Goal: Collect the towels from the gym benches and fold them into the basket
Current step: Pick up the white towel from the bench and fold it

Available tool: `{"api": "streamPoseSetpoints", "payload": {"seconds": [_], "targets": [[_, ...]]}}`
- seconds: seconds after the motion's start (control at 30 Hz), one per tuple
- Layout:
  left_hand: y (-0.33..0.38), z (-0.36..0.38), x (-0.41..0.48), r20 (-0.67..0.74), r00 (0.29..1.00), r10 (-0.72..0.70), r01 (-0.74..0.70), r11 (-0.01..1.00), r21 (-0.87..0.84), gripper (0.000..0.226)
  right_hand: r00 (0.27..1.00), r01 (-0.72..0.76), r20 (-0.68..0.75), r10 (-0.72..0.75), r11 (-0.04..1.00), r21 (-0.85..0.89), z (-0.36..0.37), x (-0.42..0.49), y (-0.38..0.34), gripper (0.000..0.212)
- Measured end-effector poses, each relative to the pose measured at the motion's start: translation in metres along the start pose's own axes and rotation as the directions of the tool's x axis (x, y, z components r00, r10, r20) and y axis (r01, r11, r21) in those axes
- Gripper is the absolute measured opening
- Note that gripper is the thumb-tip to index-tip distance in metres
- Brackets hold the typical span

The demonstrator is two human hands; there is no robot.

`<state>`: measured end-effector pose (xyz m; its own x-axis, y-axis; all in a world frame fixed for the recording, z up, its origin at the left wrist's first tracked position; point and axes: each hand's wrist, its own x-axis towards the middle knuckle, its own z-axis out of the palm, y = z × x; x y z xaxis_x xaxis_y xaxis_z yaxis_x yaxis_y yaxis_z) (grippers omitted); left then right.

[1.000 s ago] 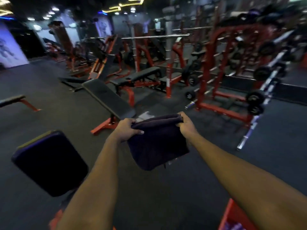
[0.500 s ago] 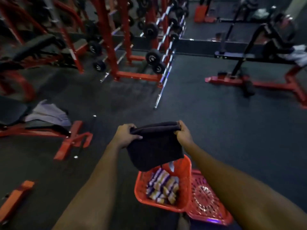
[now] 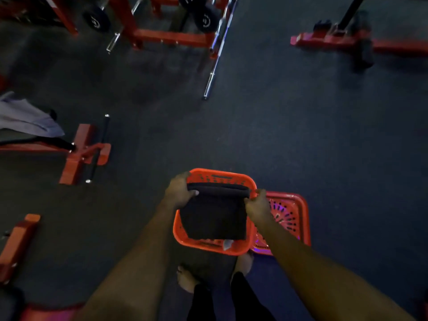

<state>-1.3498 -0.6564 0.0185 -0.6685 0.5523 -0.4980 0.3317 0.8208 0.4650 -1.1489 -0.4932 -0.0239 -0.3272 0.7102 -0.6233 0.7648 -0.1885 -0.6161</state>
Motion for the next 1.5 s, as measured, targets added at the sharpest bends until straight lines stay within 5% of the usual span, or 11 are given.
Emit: {"api": "streamPoseSetpoints", "payload": {"seconds": [0.07,0.3,0.53,1.03,1.5], "targets": [[-0.018,0.014,0.015,0.007,1.000,0.000,-0.001,0.999,0.038,0.082,0.997,-0.074,-0.023,0.072,0.994,-0.086,0.002,0.007,0.001,0.047],[0.011,-0.048,-0.028,-0.048,0.999,0.004,-0.006,0.998,-0.060,0.037,0.994,0.084,0.077,-0.072,0.982,-0.171,0.010,-0.018,-0.073,0.038],[-0.032,-0.156,-0.050,-0.209,0.978,0.010,-0.045,0.986,-0.163,0.029,0.954,0.252,0.183,-0.236,0.965,-0.069,0.078,-0.040,-0.180,0.011],[-0.293,-0.411,-0.100,-0.577,0.810,-0.102,-0.040,0.973,-0.228,0.021,0.720,0.632,0.410,-0.560,0.773,-0.055,0.334,-0.201,-0.428,0.018],[-0.480,-0.568,0.049,-0.567,0.786,-0.246,0.086,0.952,-0.294,0.022,0.603,0.734,0.559,-0.569,0.671,-0.108,0.600,-0.122,-0.619,0.013]]}}
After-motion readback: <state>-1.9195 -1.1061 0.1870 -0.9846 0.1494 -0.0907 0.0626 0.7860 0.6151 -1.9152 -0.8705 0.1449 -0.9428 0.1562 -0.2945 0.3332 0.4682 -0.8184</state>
